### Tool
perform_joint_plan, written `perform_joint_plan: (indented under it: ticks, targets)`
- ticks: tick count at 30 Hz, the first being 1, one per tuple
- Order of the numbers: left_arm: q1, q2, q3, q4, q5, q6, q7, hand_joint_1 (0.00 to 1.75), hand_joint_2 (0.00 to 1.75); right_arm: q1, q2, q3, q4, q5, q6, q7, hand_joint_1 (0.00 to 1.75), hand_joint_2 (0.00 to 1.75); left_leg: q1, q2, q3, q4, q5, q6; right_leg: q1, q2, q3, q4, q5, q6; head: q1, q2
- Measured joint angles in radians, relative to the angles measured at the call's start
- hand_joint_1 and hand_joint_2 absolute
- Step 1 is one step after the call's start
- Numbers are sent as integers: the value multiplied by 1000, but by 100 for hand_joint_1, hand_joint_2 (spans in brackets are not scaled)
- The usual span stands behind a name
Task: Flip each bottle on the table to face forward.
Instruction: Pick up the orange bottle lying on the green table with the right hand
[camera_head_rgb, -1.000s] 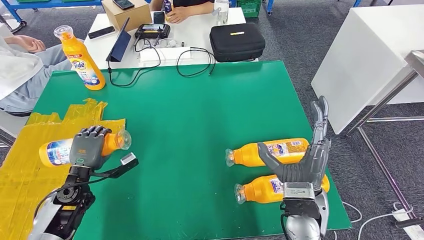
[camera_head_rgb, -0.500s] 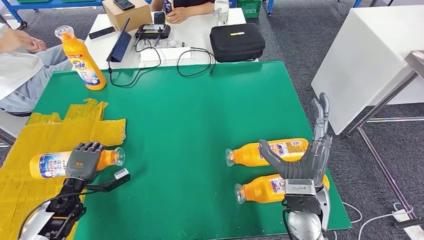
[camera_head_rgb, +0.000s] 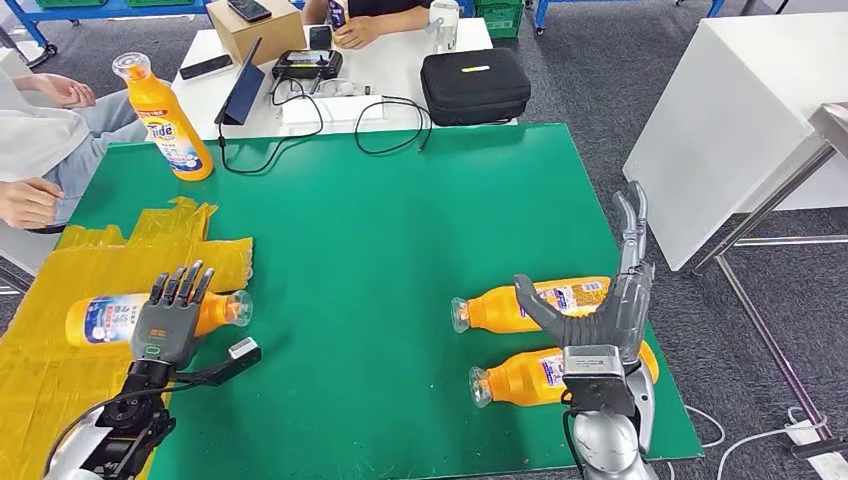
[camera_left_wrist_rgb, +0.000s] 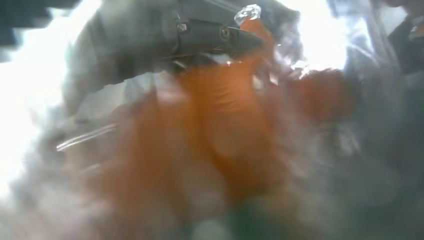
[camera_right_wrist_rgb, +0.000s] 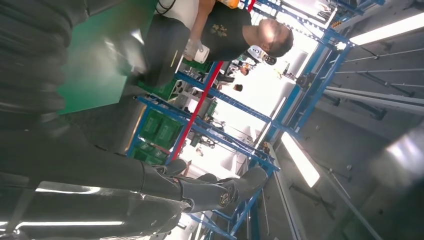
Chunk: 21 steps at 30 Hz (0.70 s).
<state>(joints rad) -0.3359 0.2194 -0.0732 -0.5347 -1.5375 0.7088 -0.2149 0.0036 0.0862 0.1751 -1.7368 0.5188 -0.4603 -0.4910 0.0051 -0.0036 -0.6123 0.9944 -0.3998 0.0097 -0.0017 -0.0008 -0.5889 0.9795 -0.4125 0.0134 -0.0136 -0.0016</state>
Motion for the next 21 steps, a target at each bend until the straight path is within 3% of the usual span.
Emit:
perform_joint_plan:
  ticks: [21]
  targets:
    - [-24,-88,31,44,92,-7,-123,0,175,-5,2,0,42,4,17,9,0,175,-1,-2,8,0,0,0,-1,-2,9,0,0,0,0,0]
